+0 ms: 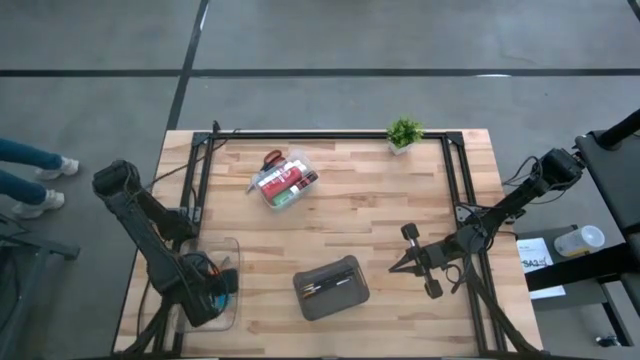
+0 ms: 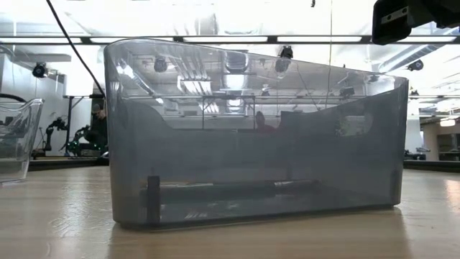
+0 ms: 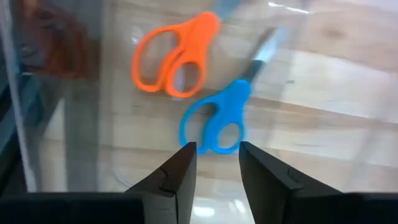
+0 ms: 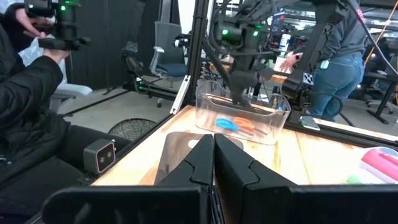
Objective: Pick & Place Paint Supplies
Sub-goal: Adjust the top transparent bin on the table
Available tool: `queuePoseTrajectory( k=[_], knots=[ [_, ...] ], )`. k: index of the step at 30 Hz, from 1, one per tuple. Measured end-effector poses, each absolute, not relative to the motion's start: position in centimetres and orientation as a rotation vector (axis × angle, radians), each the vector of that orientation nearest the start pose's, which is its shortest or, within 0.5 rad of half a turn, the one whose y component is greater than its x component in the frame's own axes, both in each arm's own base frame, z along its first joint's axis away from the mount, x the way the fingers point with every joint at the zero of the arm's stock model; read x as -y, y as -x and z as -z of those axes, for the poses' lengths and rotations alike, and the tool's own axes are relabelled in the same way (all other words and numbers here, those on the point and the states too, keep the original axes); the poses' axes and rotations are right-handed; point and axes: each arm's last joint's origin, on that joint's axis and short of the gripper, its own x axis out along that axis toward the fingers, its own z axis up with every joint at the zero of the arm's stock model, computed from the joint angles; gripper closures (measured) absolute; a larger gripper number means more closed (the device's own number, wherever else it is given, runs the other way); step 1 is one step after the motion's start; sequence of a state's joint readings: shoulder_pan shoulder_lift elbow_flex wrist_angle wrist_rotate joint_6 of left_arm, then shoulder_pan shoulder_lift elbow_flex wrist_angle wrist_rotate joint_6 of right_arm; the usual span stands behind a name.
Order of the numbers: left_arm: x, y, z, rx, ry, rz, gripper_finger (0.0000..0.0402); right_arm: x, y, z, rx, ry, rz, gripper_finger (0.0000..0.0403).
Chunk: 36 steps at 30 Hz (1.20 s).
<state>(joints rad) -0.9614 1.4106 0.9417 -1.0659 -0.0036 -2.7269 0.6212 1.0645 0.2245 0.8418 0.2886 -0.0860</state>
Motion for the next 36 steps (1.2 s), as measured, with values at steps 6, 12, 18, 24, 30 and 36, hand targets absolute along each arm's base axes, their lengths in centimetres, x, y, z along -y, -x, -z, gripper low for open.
queuePoseTrajectory(
  k=[6, 12, 18, 24, 30, 36],
  knots=[
    [15.7, -12.5, -23.5, -1.035, 1.376, -1.247, 0.0271, -10.7, -16.4, -19.2, 0.016, 0.084, -0.332, 0.0395],
    [11.7, -12.5, -25.9, -0.925, 1.273, -1.135, 0.0270, -10.7, -16.4, -19.2, 0.016, 0.084, -0.332, 0.0395],
    [7.1, -12.9, -27.7, -0.745, 0.883, -0.941, 0.0270, -10.7, -16.4, -19.2, 0.016, 0.084, -0.332, 0.0395],
    [3.6, -14.9, -28.4, -0.618, 0.710, -0.982, 0.0270, -10.7, -16.4, -19.2, 0.016, 0.084, -0.332, 0.0395],
    [-2.7, -16.4, -27.9, -0.722, 0.742, -1.156, 0.0270, -10.7, -16.4, -19.2, 0.016, 0.085, -0.332, 0.0395],
    [-9.1, -17.6, -26.4, -0.839, 0.790, -1.028, 0.0270, -10.7, -16.4, -19.2, 0.016, 0.084, -0.333, 0.0395]
  ],
)
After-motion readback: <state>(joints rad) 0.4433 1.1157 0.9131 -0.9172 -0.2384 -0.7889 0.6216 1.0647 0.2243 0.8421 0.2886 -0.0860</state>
